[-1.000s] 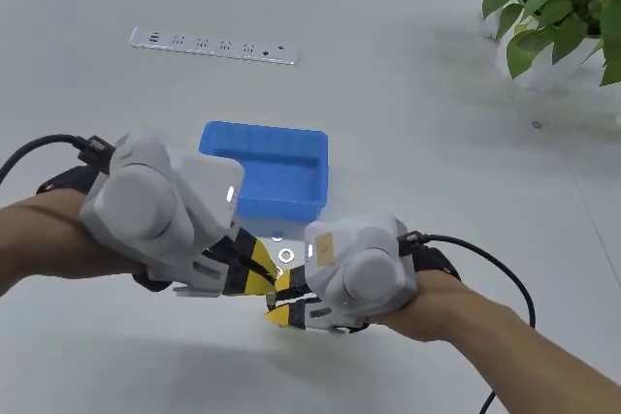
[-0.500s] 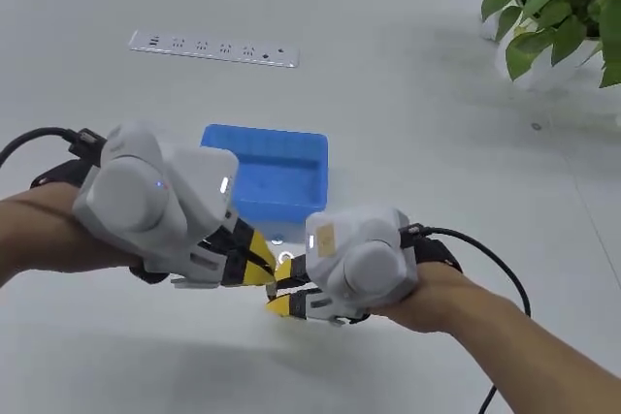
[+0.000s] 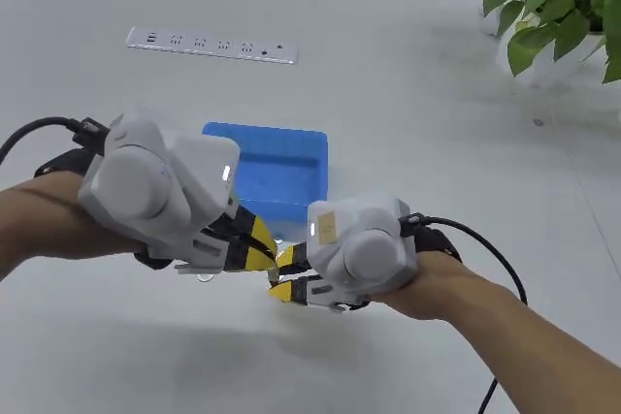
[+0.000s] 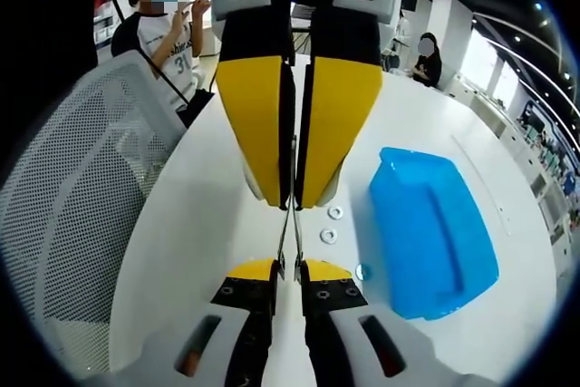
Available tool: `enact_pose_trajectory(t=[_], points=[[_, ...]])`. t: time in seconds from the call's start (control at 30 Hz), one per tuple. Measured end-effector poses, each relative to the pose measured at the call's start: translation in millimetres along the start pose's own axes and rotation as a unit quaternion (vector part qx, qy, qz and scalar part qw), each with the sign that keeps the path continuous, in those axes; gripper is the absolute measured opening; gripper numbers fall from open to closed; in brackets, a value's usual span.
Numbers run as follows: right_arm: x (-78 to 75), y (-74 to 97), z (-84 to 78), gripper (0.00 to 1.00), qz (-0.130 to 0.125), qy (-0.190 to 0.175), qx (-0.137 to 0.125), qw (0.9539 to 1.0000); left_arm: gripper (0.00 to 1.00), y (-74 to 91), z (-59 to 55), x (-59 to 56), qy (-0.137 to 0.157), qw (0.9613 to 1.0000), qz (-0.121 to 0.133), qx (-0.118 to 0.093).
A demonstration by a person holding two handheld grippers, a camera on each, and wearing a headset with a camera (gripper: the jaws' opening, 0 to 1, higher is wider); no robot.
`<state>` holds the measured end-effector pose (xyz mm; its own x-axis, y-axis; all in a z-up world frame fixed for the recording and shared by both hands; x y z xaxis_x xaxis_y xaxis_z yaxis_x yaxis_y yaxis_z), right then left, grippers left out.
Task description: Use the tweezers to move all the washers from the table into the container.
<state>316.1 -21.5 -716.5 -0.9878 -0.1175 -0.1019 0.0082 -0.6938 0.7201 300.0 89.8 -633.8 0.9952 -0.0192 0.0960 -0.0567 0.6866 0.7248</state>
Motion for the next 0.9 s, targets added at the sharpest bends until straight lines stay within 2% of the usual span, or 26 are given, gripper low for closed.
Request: enact_pose_trajectory(t=[0.23, 0.47, 0.9], points=[[-7.7, -1.9, -1.6, 0.12, -0.001, -0.005, -0.003, 1.0, 0.05, 0.3, -3.7, 8.5, 0.0, 1.0, 0.002, 0.003], [-8.0, -6.5, -3.0, 0.12, 0.004, -0.005, -0.002, 1.0, 0.05, -2.3, -7.9, 11.4, 0.003, 1.0, -0.004, 0.007], [-11.9, -8.7, -7.8, 0.1, 0.005, -0.022, -0.003, 0.9997, 0.05, -5.6, -8.5, 18.9, 0.022, 0.9997, -0.003, -0.008]])
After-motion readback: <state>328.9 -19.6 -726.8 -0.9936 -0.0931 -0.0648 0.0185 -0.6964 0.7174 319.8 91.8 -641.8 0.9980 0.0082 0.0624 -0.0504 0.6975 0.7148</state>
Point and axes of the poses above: the centre of the closed fingertips' face, and the gripper's own axes: y roughly backward along the fingers, x roughly to its left, z roughly out of its top, the point moved 10 cm from there along y, roughly backward along the fingers, and after that the axes turned 1 degree about -z, right-handed, at the moved point
